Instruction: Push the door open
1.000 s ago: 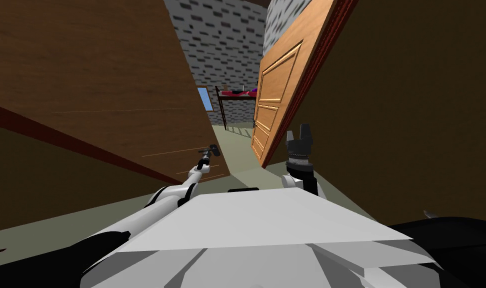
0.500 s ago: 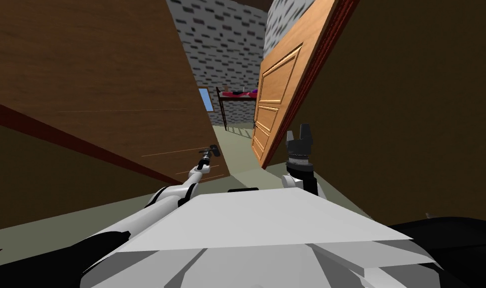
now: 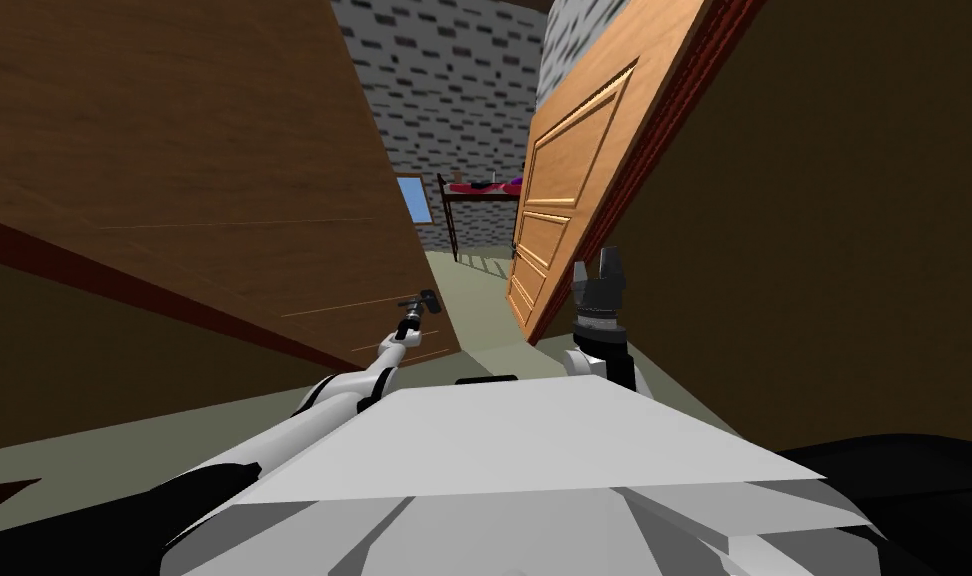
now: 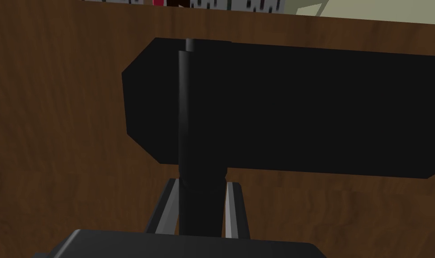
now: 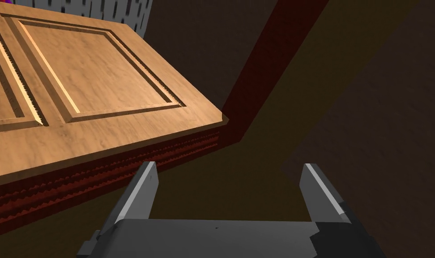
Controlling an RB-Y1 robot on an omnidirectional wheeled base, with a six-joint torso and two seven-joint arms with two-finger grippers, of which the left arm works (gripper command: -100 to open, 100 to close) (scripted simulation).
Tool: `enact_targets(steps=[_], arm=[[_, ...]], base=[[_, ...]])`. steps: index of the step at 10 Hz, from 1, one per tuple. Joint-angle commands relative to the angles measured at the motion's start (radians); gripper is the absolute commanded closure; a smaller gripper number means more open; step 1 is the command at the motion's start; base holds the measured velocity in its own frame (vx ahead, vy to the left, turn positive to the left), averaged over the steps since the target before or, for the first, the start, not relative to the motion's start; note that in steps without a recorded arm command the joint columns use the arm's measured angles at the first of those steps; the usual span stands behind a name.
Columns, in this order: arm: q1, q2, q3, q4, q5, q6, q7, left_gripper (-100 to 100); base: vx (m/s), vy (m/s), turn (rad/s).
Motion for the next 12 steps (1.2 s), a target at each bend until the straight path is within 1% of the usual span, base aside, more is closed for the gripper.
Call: enact_targets(steps=[1, 4, 7, 12], arm=[[-0.015, 0.002, 0.01, 0.013, -0.003, -0.009, -0.005, 100], [-0.018, -0.008, 0.028, 0.012, -0.011, -0.005, -0.016, 100], [-0.023, -0.023, 0.052, 0.01, -0.023, 0.0, -0.03, 100], [-0.029, -0.046, 0.088, 0.007, -0.04, 0.008, -0.053, 100]], base=[[0.191, -0.019, 0.115], [0.216, -0.026, 0.129], [0.224, -0.044, 0.2], [0.18, -0.069, 0.177]])
